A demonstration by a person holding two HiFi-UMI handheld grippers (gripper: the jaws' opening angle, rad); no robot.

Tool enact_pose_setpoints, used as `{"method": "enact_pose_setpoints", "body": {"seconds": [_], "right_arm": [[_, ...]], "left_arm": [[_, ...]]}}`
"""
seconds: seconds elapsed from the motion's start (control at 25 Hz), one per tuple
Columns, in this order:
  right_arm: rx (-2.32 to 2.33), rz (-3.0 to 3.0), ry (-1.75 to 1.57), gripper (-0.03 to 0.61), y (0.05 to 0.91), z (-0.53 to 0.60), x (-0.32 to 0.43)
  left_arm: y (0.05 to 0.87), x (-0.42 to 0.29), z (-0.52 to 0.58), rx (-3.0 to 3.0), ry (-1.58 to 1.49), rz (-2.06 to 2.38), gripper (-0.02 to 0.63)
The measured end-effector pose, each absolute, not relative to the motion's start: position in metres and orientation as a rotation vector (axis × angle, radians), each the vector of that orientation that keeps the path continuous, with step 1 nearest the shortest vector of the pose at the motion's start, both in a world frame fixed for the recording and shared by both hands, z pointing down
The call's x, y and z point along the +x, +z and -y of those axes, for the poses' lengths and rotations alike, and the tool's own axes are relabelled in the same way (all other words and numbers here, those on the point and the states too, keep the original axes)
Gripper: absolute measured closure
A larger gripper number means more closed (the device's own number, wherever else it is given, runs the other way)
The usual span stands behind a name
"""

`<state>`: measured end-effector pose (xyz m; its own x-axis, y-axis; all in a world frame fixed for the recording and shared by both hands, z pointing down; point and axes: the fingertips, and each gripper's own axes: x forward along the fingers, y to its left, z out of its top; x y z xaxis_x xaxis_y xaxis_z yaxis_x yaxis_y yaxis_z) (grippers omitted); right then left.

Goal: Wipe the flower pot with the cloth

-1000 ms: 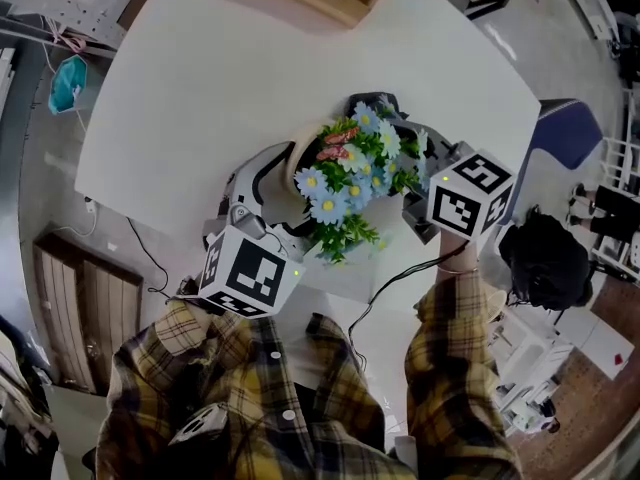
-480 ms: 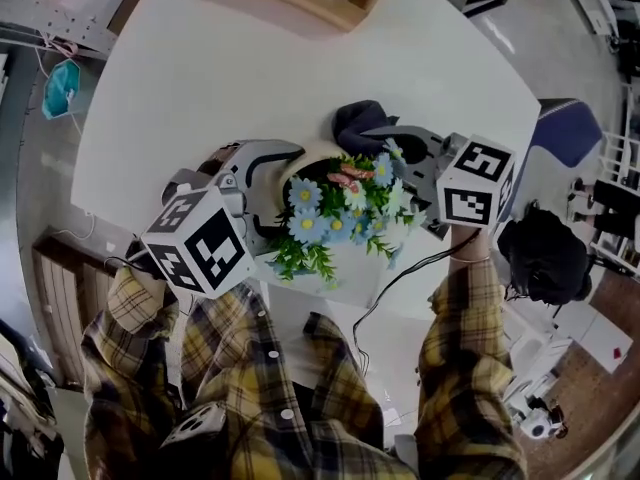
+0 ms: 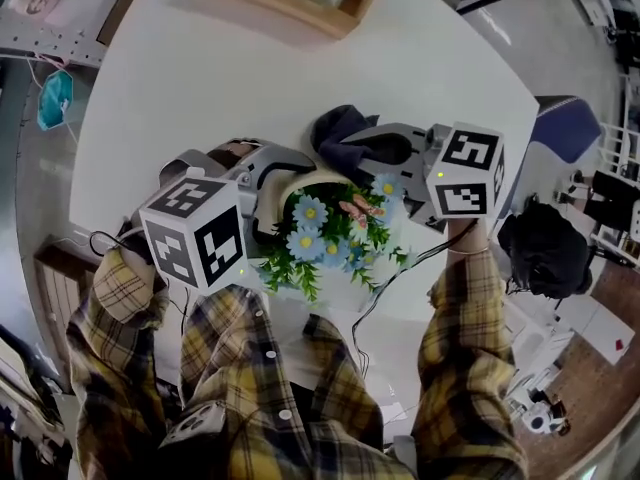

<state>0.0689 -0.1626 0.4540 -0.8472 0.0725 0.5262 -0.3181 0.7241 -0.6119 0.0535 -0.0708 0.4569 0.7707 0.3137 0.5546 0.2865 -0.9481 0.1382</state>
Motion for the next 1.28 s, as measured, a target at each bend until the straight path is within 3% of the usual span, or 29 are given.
{"method": "enact_pose_setpoints", "body": {"seconds": [0.36, 0.8, 1.28], "right_arm": [[0.118, 2.412, 1.032, 0.563, 0.451, 0.161, 0.068], [0.326, 2.446, 1.03, 0.563, 0.449, 0.157, 0.081], [0.585, 2.476, 1.071, 0.563, 0.447, 0.138, 0.087]], "left_arm": [[0.458, 0.055, 0.072, 2.842, 0.978, -0.593, 0.144], [0.459, 0.018, 0.086, 2.818, 0.815, 0.146, 0.144], [0.458, 0.011, 0.049, 2.378, 0.632, 0.781, 0.144]]}}
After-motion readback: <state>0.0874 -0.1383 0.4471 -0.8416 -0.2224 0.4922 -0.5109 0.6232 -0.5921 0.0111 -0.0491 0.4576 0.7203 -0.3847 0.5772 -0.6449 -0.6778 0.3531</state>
